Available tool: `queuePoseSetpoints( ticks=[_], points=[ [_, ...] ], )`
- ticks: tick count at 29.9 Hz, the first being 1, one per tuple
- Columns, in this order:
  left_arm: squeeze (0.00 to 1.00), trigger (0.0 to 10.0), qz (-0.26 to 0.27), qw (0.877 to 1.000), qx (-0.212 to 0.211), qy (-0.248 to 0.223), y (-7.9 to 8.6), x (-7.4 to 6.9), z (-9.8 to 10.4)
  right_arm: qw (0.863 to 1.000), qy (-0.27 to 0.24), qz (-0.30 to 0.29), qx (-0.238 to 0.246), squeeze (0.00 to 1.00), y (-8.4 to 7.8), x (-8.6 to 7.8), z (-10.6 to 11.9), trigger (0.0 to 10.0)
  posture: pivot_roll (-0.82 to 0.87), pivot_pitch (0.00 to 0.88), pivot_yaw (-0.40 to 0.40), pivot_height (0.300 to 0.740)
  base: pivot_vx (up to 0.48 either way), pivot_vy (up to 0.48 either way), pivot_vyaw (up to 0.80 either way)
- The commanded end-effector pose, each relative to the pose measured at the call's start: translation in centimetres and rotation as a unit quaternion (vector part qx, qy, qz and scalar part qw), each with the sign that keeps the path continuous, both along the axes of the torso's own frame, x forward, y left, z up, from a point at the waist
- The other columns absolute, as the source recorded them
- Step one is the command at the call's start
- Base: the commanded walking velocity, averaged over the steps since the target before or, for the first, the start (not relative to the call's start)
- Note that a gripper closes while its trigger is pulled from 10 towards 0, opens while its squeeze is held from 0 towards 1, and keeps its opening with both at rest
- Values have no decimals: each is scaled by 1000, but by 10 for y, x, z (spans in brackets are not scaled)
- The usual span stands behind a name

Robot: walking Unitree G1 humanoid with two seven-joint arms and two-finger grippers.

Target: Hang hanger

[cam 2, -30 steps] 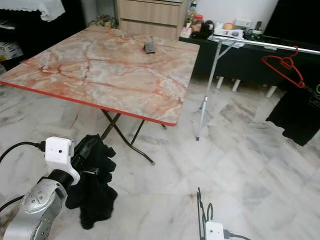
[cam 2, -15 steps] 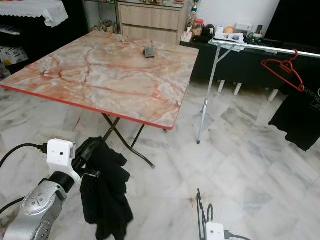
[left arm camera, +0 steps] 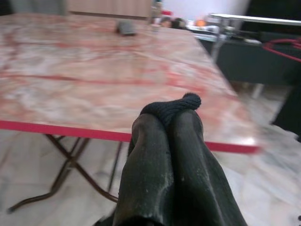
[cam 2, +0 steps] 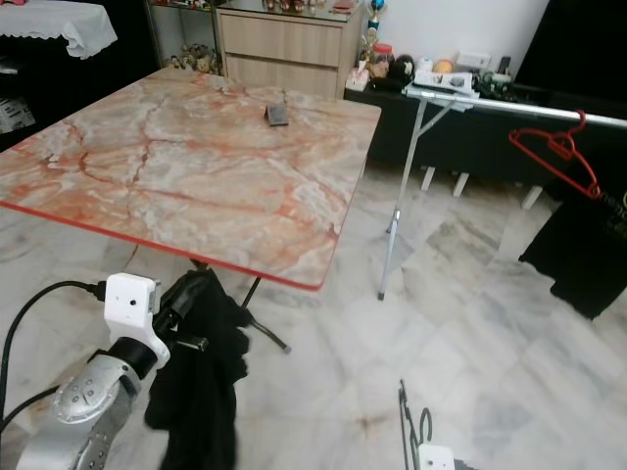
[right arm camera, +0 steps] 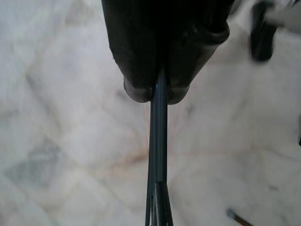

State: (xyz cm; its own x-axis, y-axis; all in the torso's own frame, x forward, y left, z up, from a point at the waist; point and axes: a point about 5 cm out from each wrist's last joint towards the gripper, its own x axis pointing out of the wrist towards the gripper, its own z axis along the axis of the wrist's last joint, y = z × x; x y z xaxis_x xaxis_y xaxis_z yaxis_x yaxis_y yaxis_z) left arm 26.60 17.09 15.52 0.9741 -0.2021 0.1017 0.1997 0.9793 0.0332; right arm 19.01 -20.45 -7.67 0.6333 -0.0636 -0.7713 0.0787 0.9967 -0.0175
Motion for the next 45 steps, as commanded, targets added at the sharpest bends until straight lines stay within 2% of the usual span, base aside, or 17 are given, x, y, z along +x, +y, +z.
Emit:
queuePoseSetpoints(
  ticks=[1,4,8,9,10,11,12,14,16,20,21,30,34,36,42,44,45],
  points=[
    [0,10000,5,1000,-2,-24,5,1,12,1000,3,7,9,0,8,-1,-2,10000,191,74,-53,740,382,0,0],
    [0,10000,10,999,6,-36,11,5,19,1000,4,8,9,0,8,-1,-2,10000,193,74,-56,740,386,0,0],
    [0,10000,6,997,22,-68,20,23,40,1000,3,8,9,0,8,0,-1,10000,197,71,-56,740,408,0,0],
    [0,10000,3,995,39,-97,25,40,61,1000,2,6,10,0,8,1,-1,10000,198,68,-54,740,424,0,0],
    [0,10000,3,995,39,-97,25,40,61,1000,2,6,10,0,8,1,-1,10000,198,68,-54,740,424,0,0],
    [0,10000,2,992,46,-119,28,51,78,1000,1,4,10,0,9,1,-1,10000,201,64,-53,740,428,0,0],
    [0,10000,2,992,46,-119,28,51,78,1000,1,4,10,0,9,1,-1,10000,201,64,-53,740,428,0,0],
    [0,10000,-5,986,56,-154,27,66,105,1000,0,4,10,0,9,2,-1,10000,203,61,-52,740,429,0,0],
    [0,10000,-1,980,68,-185,24,87,137,1000,0,3,10,0,9,3,0,10000,208,57,-52,740,428,0,0],
    [0,10000,-7,978,73,-196,18,99,154,1000,0,4,10,0,9,3,0,10000,205,53,-51,740,428,0,0],
    [0,10000,-15,976,75,-206,9,109,167,1000,-1,1,10,0,9,4,0,10000,202,50,-50,740,428,0,0],
    [0,10000,-32,970,76,-228,-12,125,186,1000,-2,-1,6,0,7,4,1,10000,200,45,-56,740,425,0,0],
    [0,10000,-42,969,60,-234,-16,123,182,1000,-1,1,6,0,7,4,1,10000,200,47,-59,740,413,0,0],
    [0,10000,-55,971,45,-229,-17,118,171,1000,0,2,6,0,7,3,0,10000,198,47,-59,740,0,0,0],
    [0,10000,-114,981,38,-151,-21,93,105,1000,3,3,7,0,7,1,-1,10000,197,50,-60,740,0,0,0],
    [0,10000,-119,986,32,-108,-18,75,73,1000,4,6,6,0,7,1,-1,10000,201,50,-60,740,0,0,0],
    [0,10000,-118,988,30,-97,-17,70,65,1000,5,6,6,0,7,0,-1,10000,201,49,-60,740,0,0,0]
  ],
)
